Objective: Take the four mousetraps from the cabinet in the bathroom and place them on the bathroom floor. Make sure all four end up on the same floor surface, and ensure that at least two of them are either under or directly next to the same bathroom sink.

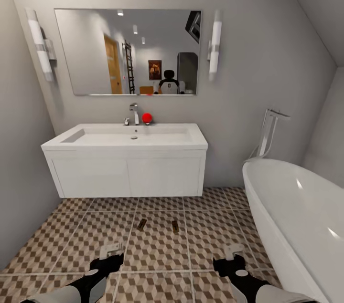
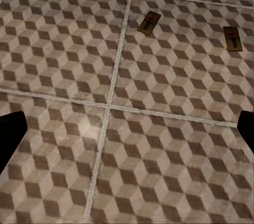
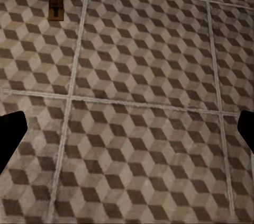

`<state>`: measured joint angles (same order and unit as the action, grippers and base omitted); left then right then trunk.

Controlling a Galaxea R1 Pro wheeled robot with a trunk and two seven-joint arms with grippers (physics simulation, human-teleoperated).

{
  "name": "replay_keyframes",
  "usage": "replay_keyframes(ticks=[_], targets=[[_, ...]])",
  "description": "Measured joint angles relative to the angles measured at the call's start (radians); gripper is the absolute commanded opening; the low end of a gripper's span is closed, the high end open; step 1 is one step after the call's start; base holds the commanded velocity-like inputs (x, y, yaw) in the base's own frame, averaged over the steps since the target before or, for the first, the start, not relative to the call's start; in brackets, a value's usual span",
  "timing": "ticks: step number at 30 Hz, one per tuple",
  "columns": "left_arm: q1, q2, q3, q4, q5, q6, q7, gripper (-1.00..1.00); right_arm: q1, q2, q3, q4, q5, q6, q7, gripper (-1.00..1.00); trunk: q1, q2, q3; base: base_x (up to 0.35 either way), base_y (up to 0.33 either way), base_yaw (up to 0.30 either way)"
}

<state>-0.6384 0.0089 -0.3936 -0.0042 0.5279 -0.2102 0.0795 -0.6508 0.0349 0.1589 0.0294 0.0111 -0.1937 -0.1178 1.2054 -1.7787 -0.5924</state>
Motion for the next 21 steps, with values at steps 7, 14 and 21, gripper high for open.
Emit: replay_keyframes(ticks=[7, 14, 21], targets=[[0.033, -0.001, 0.000, 0.000, 0.000, 0.002, 0.000, 1.00, 0.023, -0.009, 0.000, 0.001, 0.000, 0.023, 0.005, 1.00, -0.027, 0.049, 0.022, 0.000, 0.000, 0.000], [0.067, -0.001, 0.000, 0.000, 0.000, 0.002, 0.000, 1.00, 0.028, -0.015, 0.001, 0.001, 0.000, 0.086, 0.008, 1.00, -0.054, 0.098, 0.044, 0.000, 0.000, 0.000], [0.083, -0.001, 0.000, 0.000, 0.001, 0.004, 0.000, 1.00, 0.052, -0.024, 0.001, 0.001, 0.000, 0.133, 0.007, 1.00, -0.081, 0.147, 0.066, 0.000, 0.000, 0.000]])
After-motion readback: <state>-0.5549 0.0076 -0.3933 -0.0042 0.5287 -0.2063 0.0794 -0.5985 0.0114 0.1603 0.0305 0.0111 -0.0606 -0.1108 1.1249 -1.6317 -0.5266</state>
